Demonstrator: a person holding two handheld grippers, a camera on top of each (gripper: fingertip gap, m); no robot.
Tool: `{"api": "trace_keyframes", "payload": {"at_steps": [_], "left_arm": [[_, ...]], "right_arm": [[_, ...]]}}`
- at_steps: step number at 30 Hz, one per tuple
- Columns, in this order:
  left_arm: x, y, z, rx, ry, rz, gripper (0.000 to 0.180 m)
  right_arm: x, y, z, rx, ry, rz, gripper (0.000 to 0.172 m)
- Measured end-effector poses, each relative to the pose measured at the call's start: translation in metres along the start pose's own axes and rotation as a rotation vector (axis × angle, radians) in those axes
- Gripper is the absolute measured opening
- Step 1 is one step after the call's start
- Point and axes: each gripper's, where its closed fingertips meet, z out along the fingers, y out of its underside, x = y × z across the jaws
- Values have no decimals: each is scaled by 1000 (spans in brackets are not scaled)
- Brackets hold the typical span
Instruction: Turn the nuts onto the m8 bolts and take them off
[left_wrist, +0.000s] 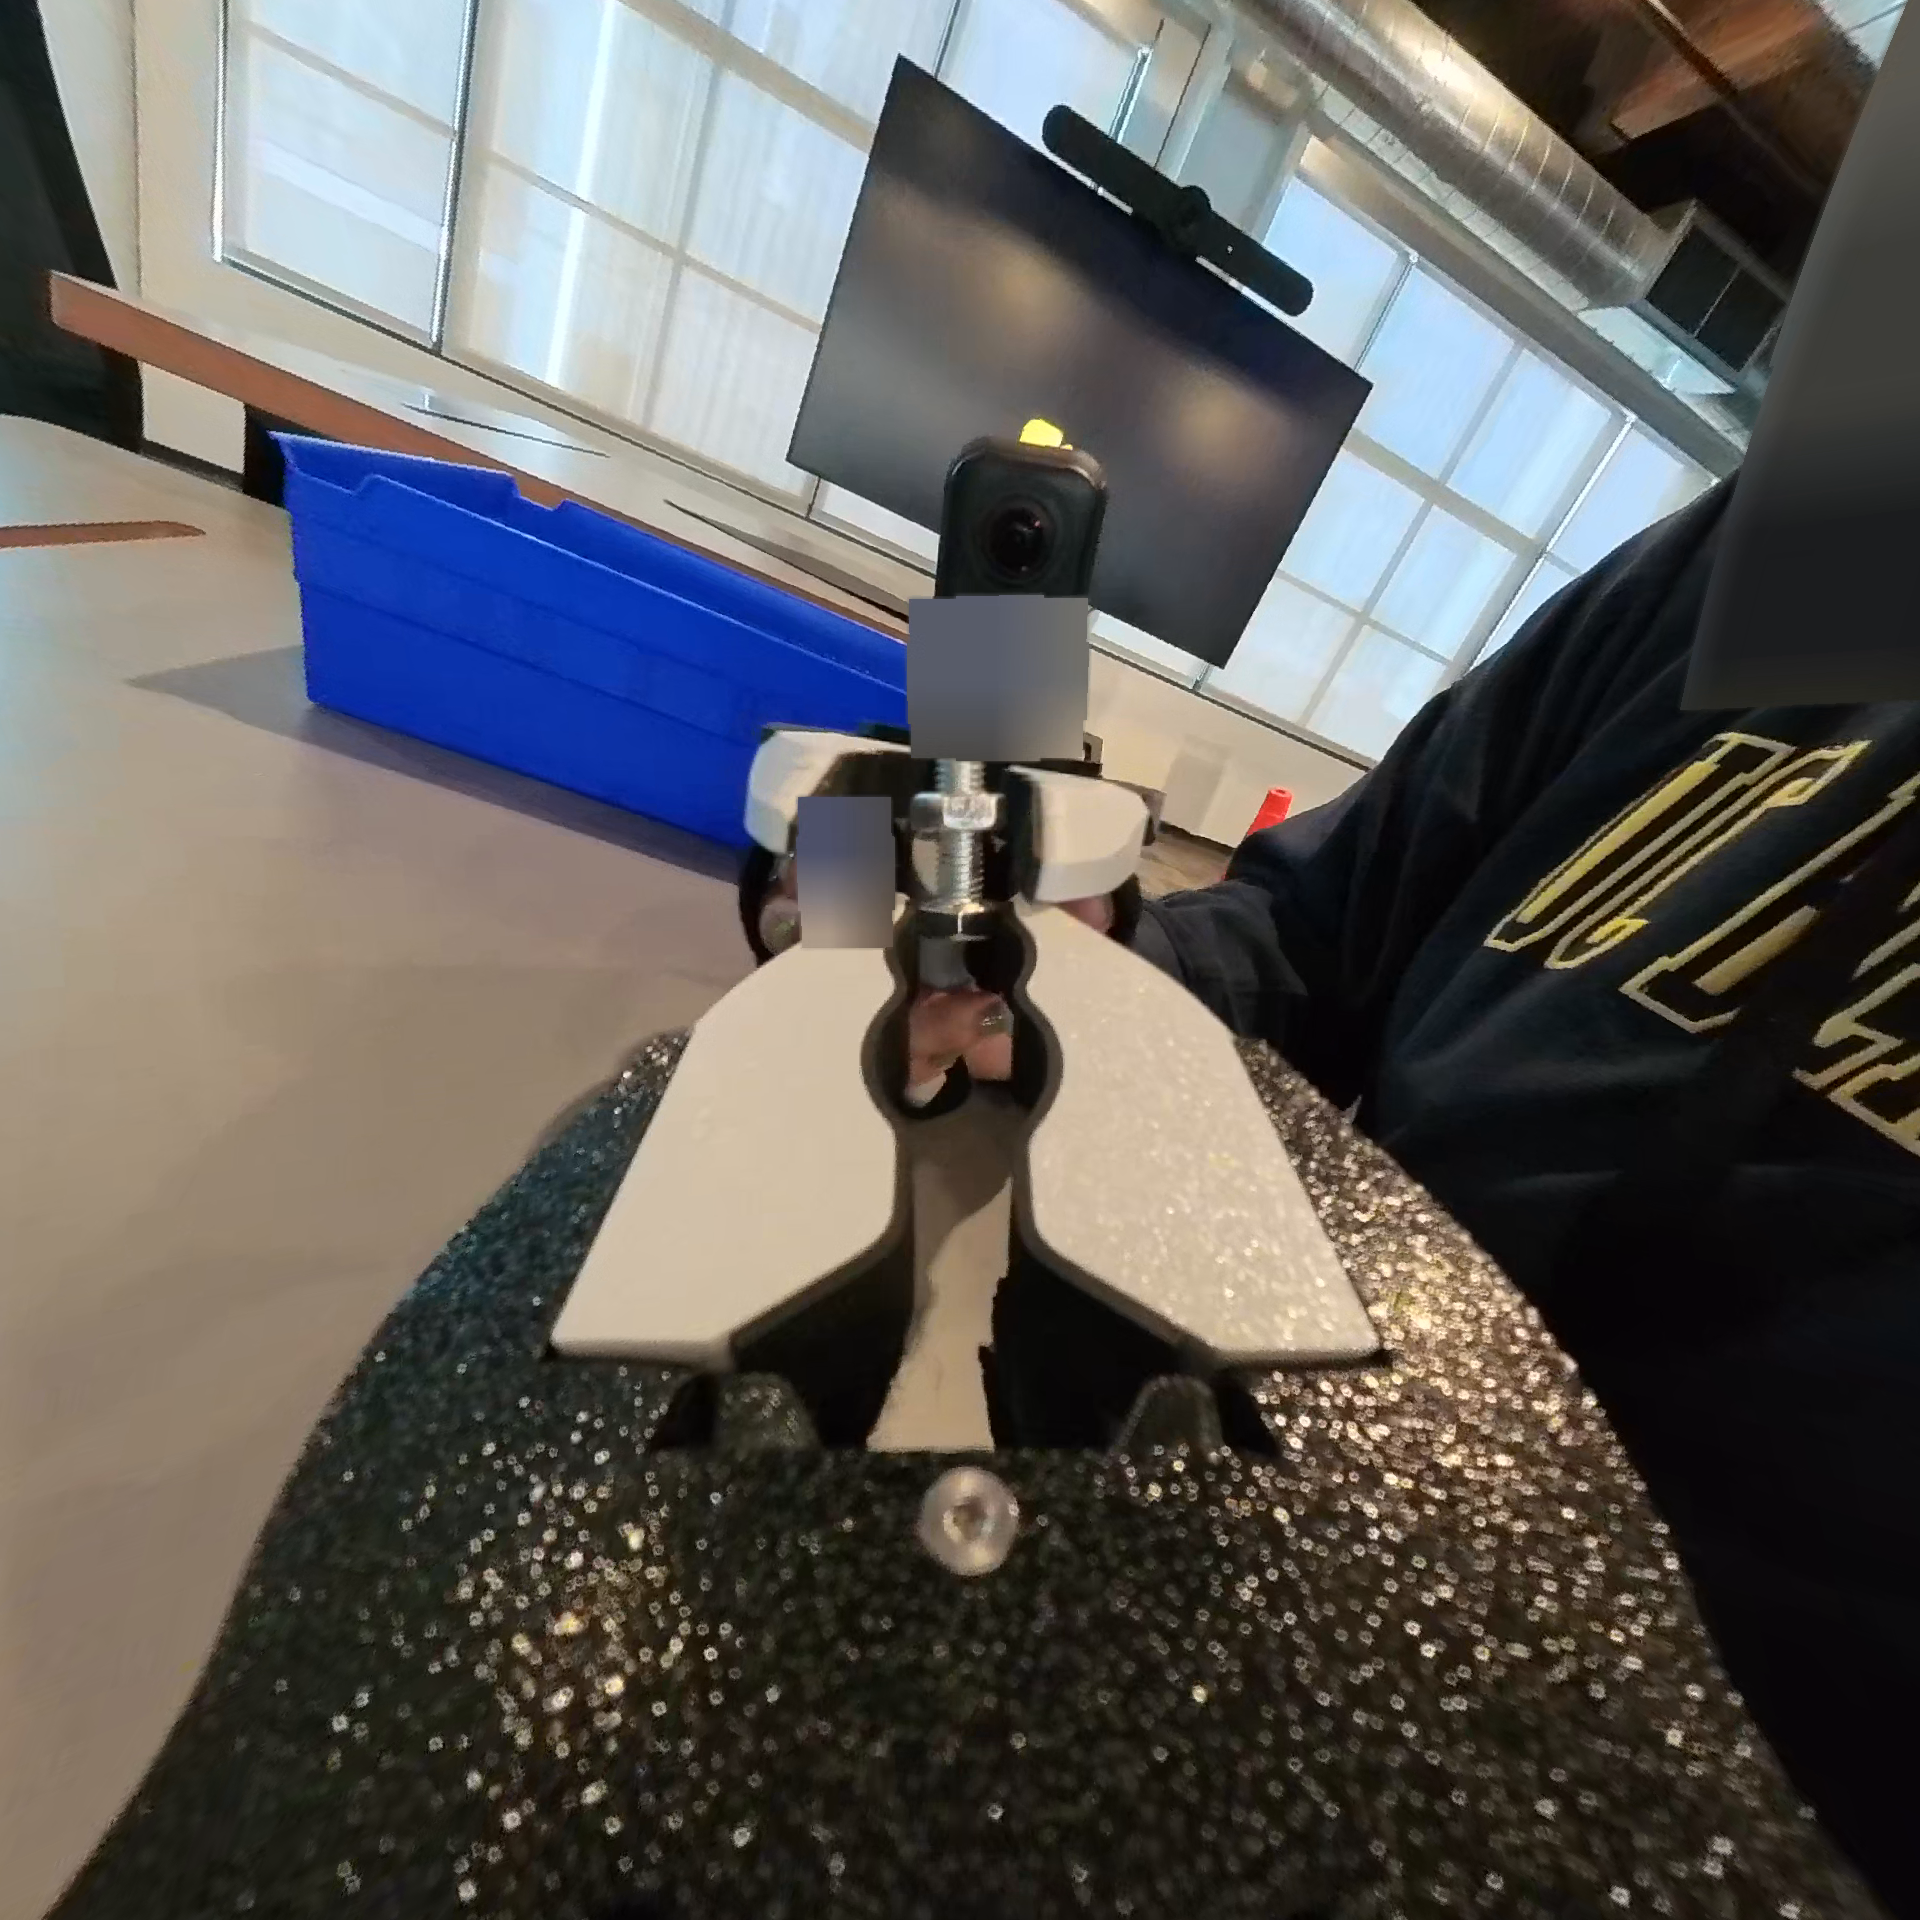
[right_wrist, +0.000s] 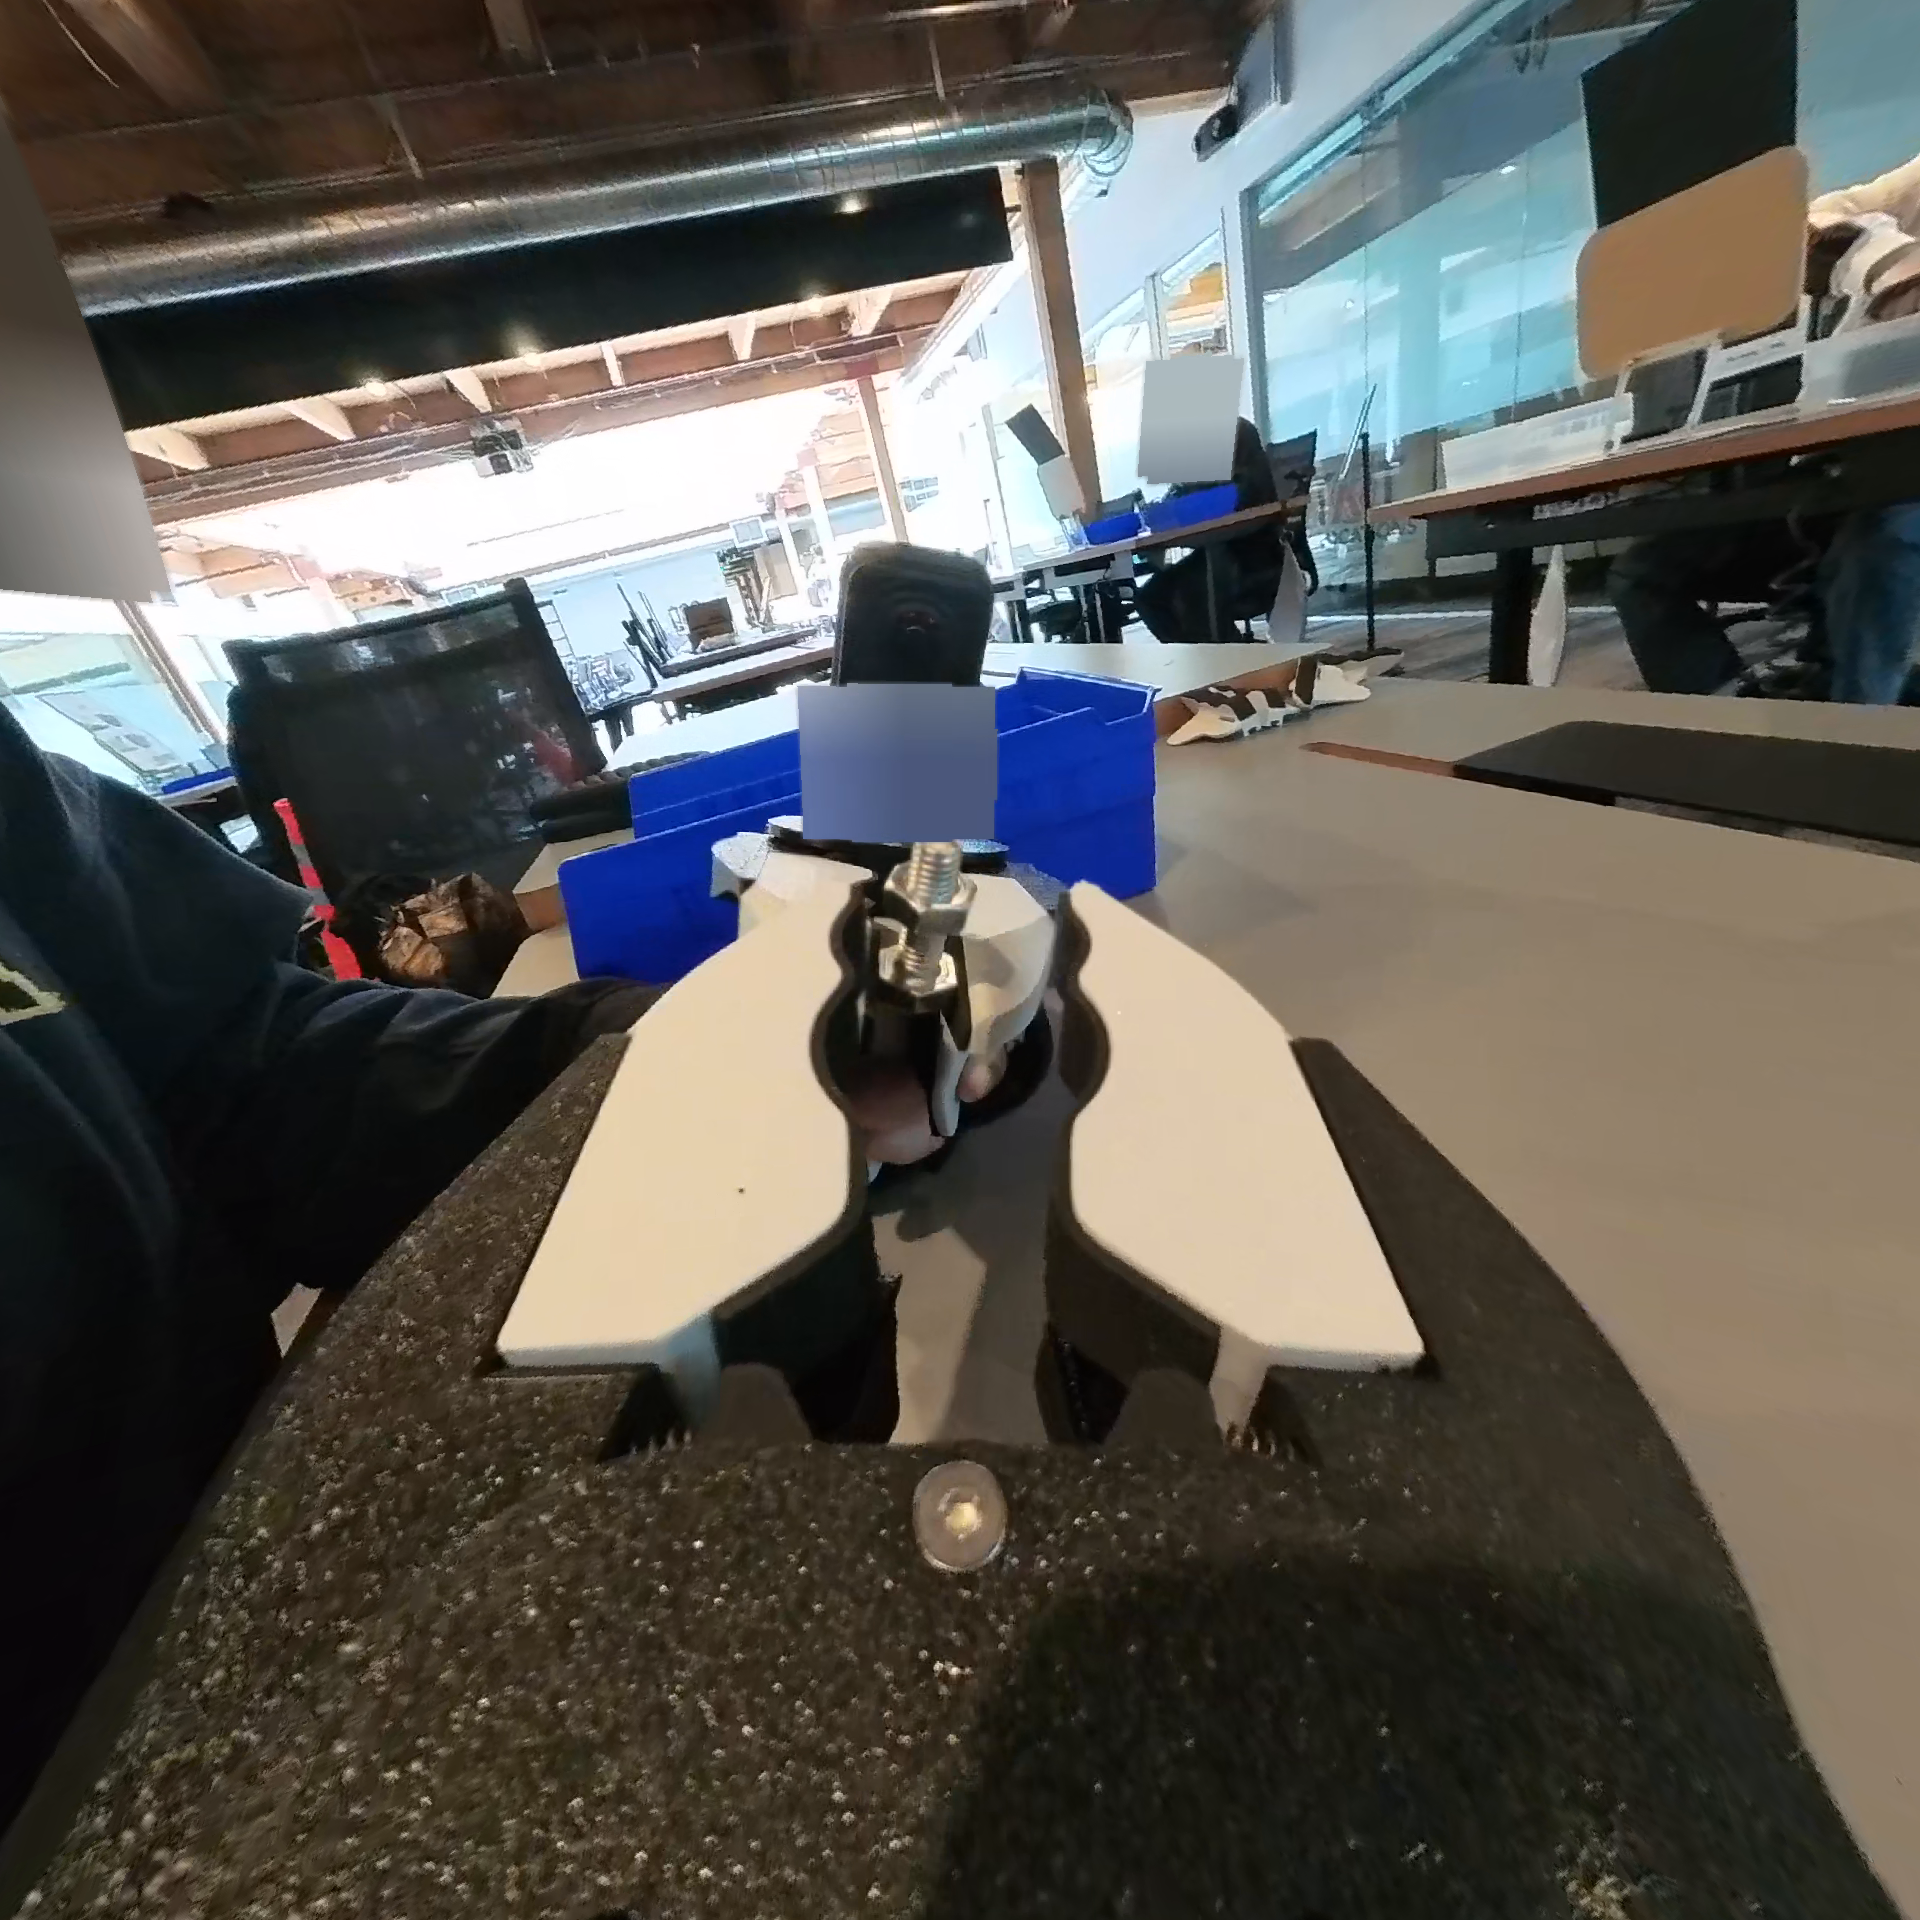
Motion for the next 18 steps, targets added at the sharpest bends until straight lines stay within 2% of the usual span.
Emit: {"api": "trace_keyframes", "payload": {"at_steps": [4, 8, 9, 11, 13, 15, 18], "left_arm": [[-1, 0, 0, -2, -3, -1, 14], [1, -1, 0, 6, 9, 2, 14], [1, -1, 0, 9, 12, 14, 19], [-1, -1, 2, 9, -17, 35, 46], [-6, 0, 3, -4, -55, 46, 63], [-12, 0, 2, -9, -103, 60, 70], [-18, -1, -1, -16, -169, 101, 69]], "right_arm": [[-5, 0, -1, -2, -33, -5, 15], [-6, -1, -1, -10, -34, -18, 15], [-5, -1, -1, -10, -31, -23, 14], [-3, -1, -2, -20, -17, -41, 14], [-2, -2, -3, -25, -3, -58, 14], [-1, -5, -4, -28, 10, -76, 14], [0, -19, -11, -31, 53, -113, 14]]}}
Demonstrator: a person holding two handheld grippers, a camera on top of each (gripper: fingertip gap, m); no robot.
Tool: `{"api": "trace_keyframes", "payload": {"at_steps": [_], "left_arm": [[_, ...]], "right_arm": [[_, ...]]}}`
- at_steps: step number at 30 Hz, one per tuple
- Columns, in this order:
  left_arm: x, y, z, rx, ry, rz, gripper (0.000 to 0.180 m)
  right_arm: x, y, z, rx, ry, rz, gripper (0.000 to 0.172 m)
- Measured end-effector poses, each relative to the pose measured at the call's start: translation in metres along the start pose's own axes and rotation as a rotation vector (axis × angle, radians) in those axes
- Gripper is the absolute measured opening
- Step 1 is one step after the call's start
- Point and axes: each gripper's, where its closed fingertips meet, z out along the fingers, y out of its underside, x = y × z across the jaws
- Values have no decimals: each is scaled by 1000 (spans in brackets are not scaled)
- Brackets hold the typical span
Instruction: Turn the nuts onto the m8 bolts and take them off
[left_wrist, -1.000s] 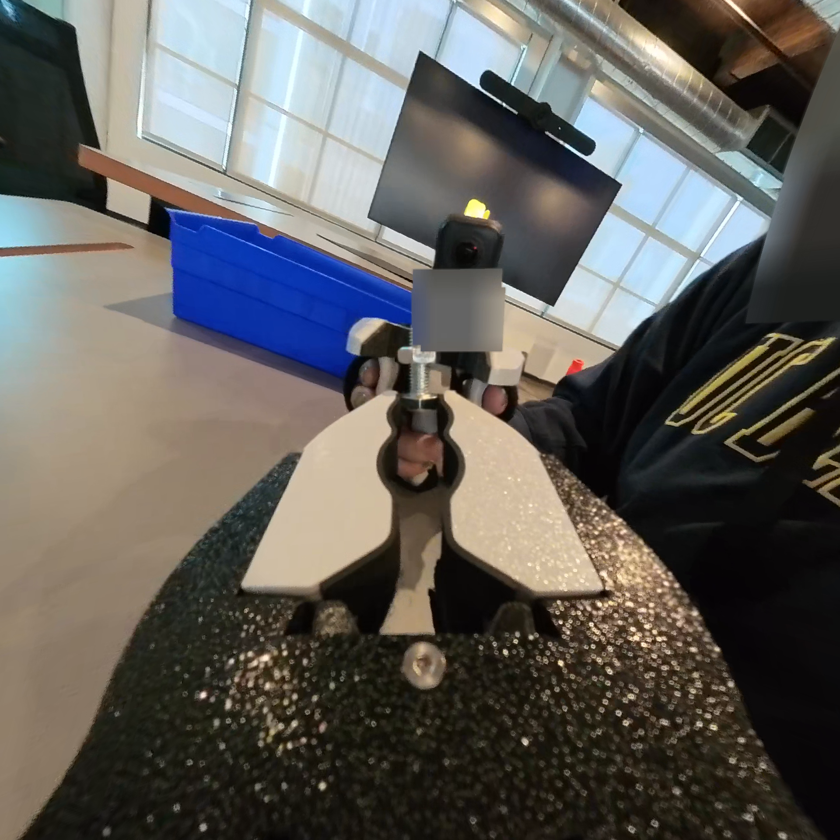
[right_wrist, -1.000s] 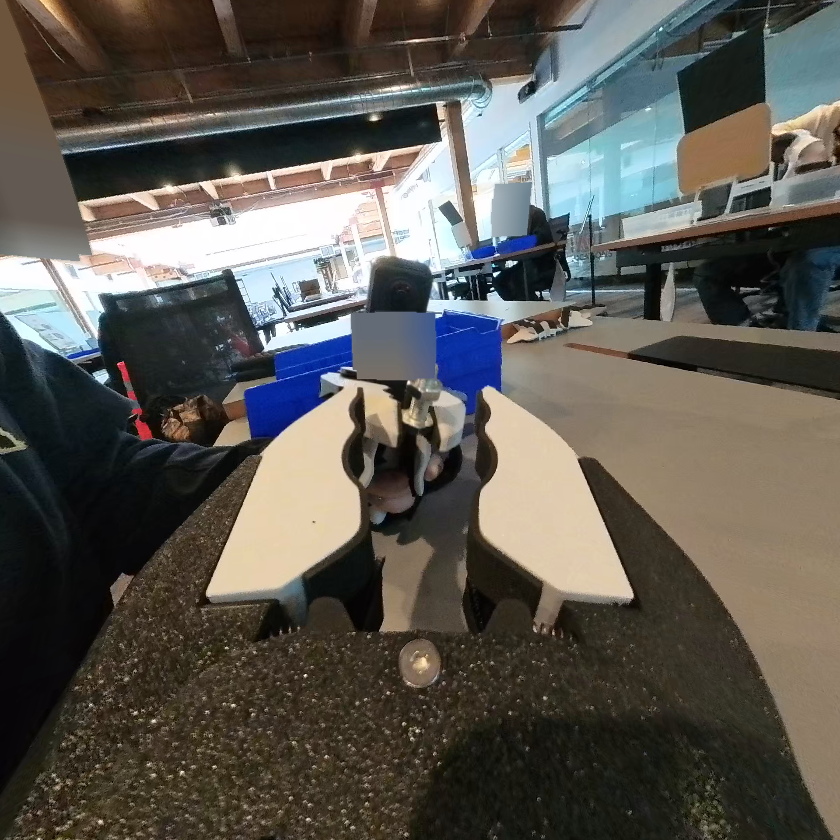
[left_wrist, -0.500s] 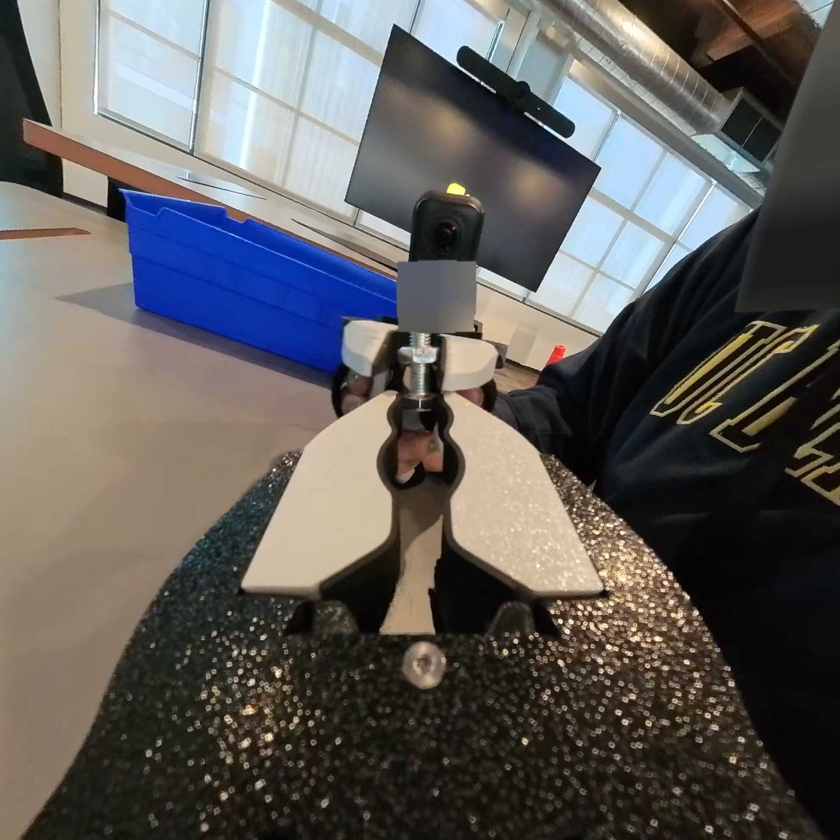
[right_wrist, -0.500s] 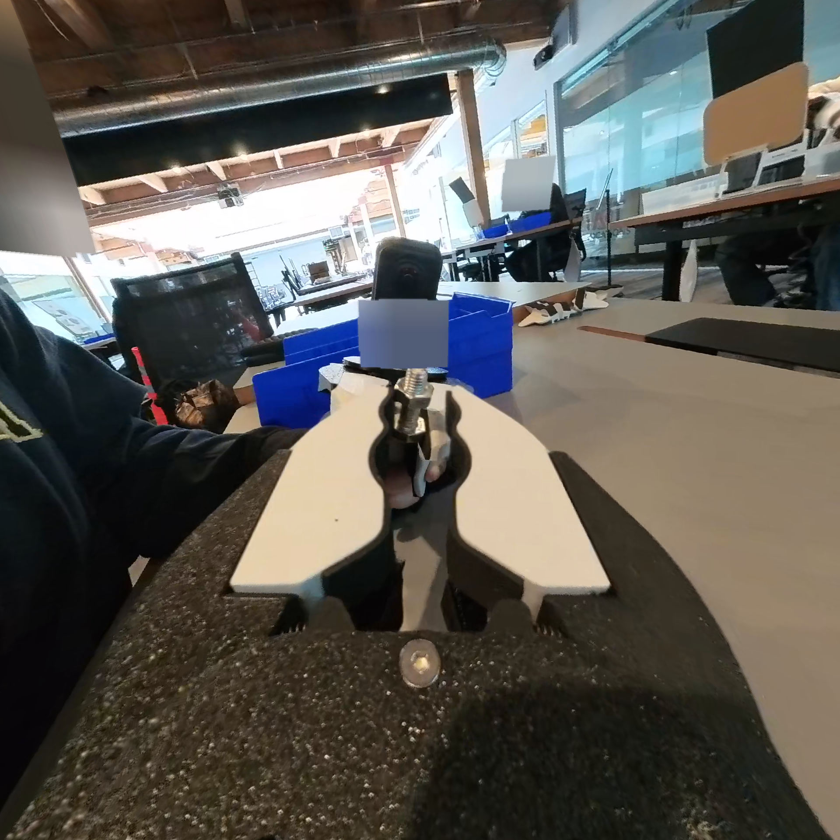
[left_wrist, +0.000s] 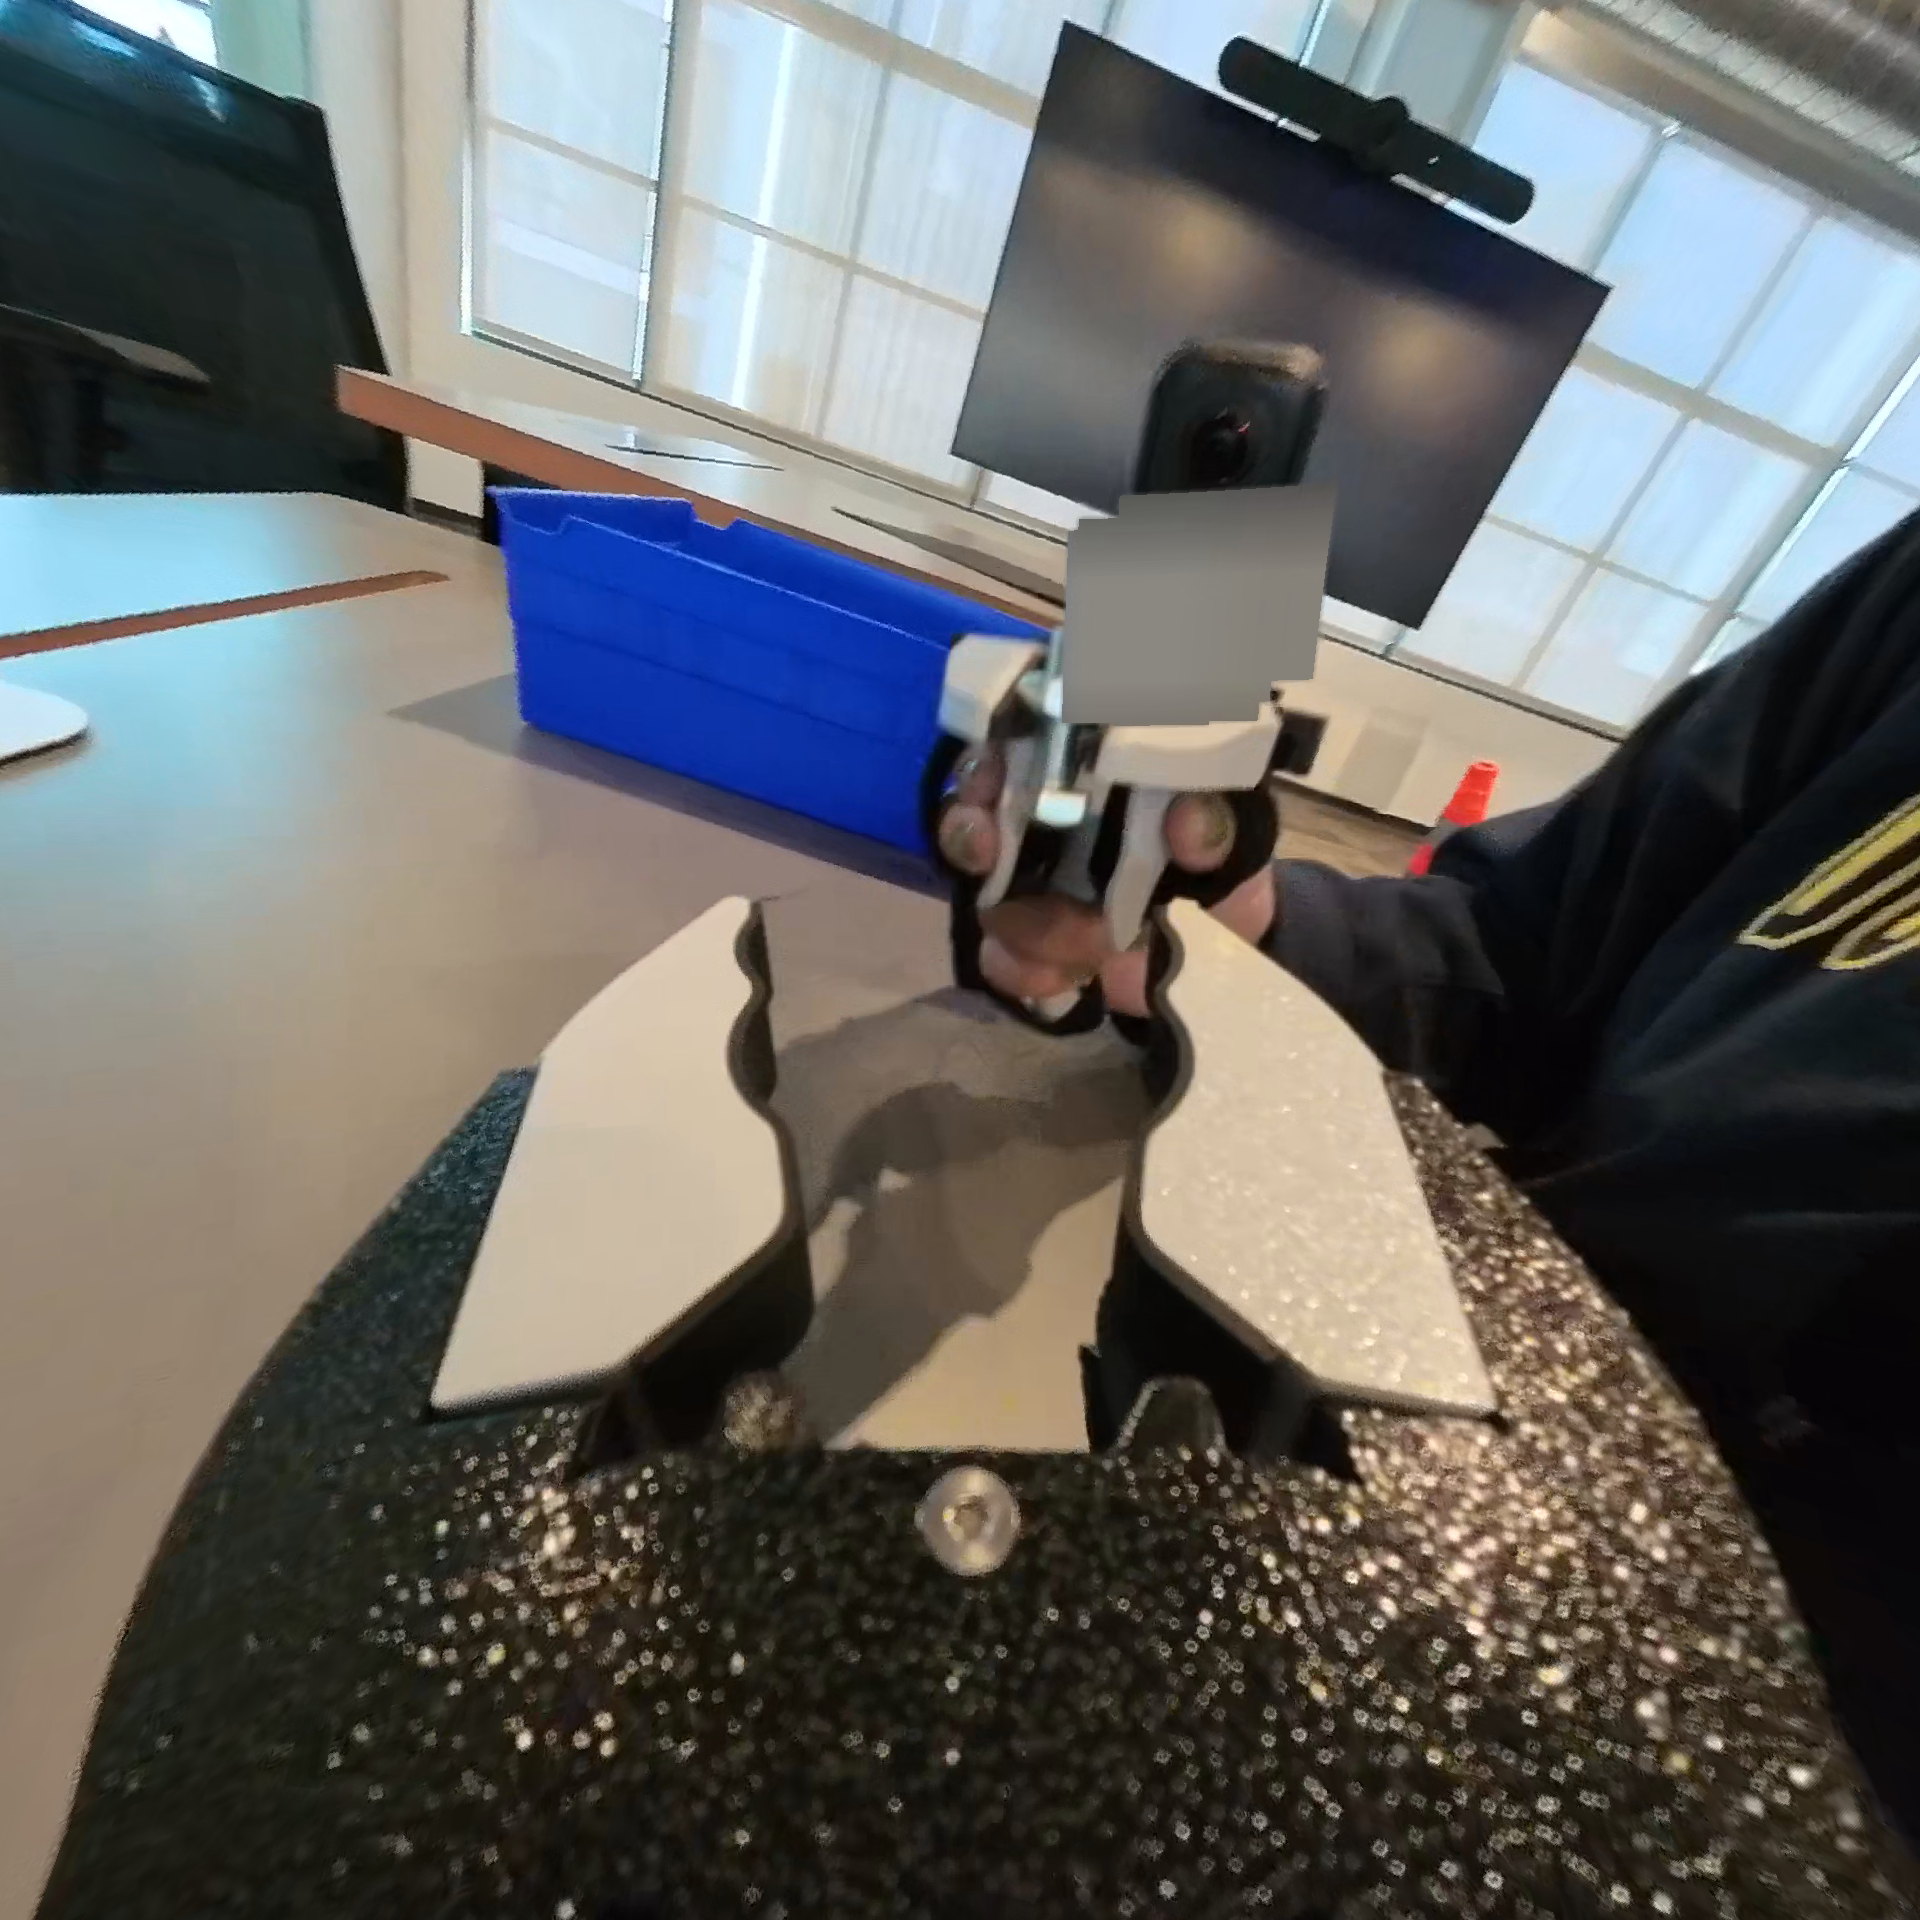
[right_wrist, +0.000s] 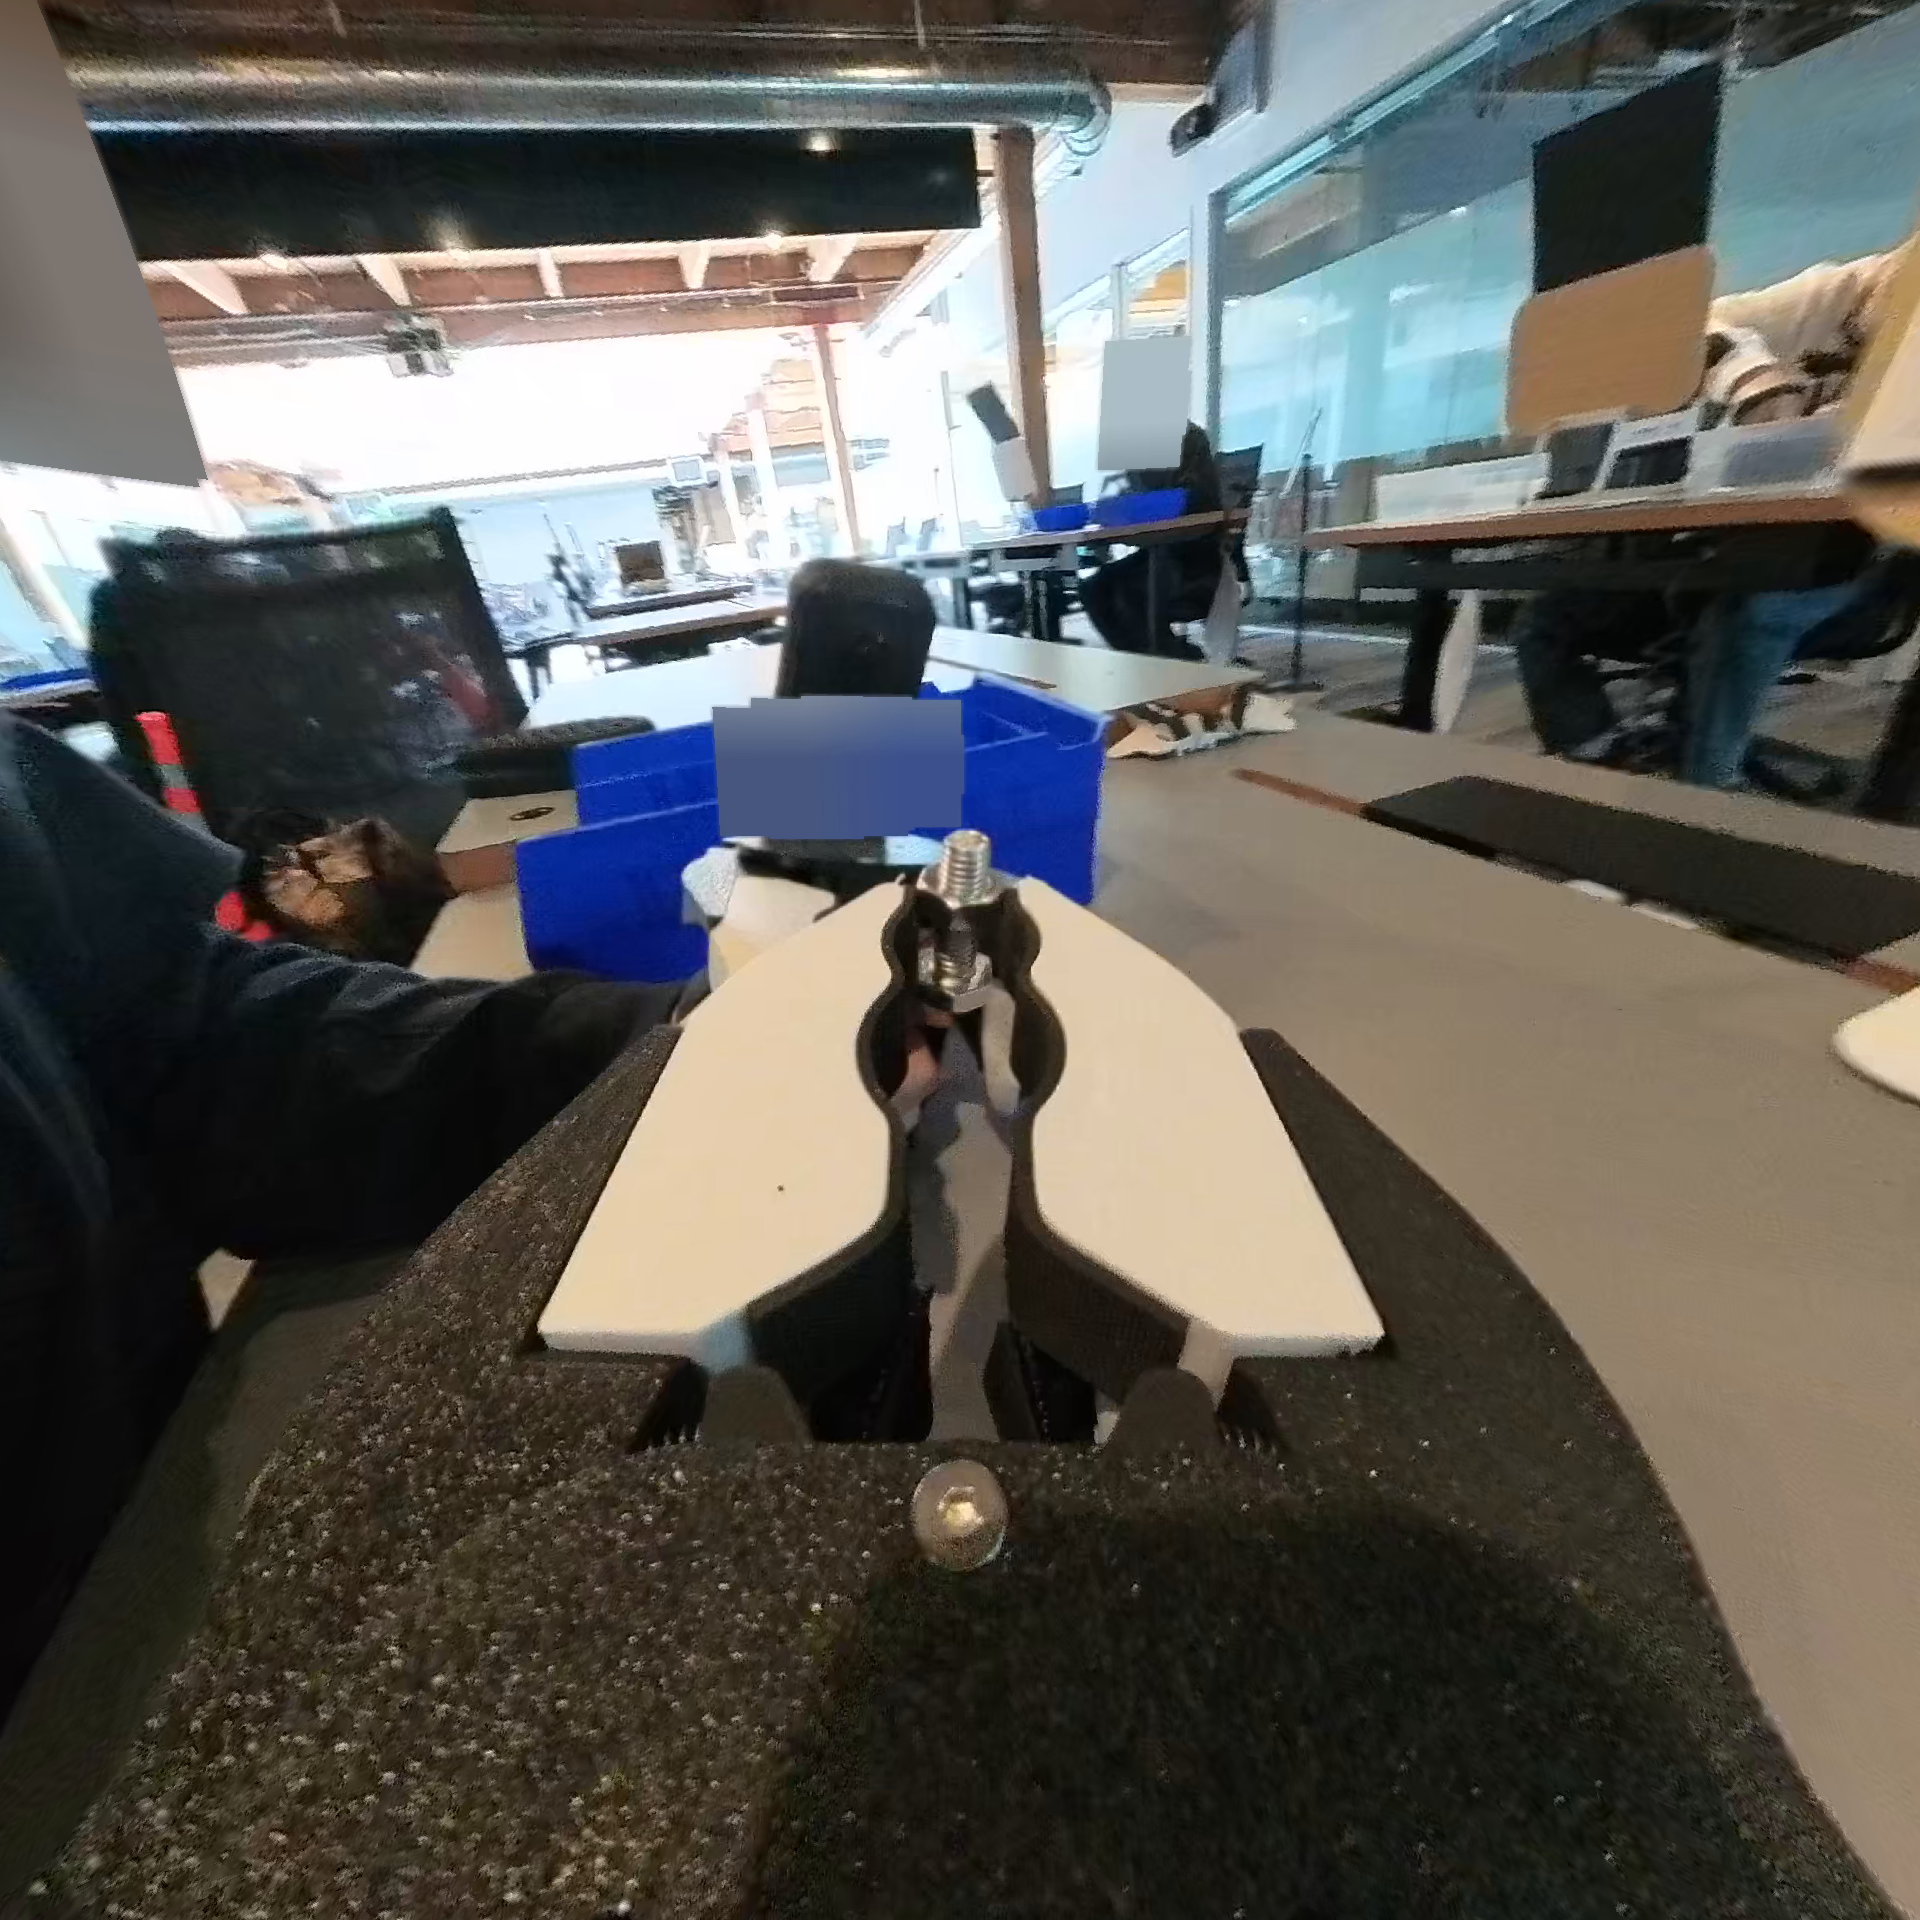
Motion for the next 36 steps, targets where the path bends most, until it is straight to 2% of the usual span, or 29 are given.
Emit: {"api": "trace_keyframes", "payload": {"at_steps": [3, 5, 8, 11, 13, 16, 18, 22, 26, 30, 36], "left_arm": [[-6, -1, -4, -1, -51, 28, 63], [-6, -3, -5, 11, -51, 21, 61], [-7, -3, -5, 12, -55, 5, 59], [-6, 0, -3, -6, -57, 13, 56], [-6, 1, -2, -13, -60, 20, 55], [-5, 1, -1, -18, -61, 24, 55], [-6, 2, -1, -19, -65, 29, 55], [-6, 3, 0, -31, -72, 39, 55], [-5, 4, 0, -40, -69, 40, 54], [-5, 5, 1, -48, -70, 39, 54], [-6, 5, 1, -48, -70, 37, 53]], "right_arm": [[13, -19, -22, -67, 135, -76, 14], [26, -36, -50, -133, 253, -142, 14], [52, -63, -112, -263, 467, -222, 14], [80, -75, -182, -431, 679, -274, 14], [95, -63, -224, -578, 753, -211, 15], [113, -20, -280, -880, 801, -59, 14], [118, 7, -304, -1073, 784, 8, 15], [124, 48, -327, -1342, 684, 124, 15], [124, 72, -332, -1478, 574, 155, 15], [123, 87, -336, -1534, 520, 144, 15], [121, 90, -335, -1509, 515, 168, 16]]}}
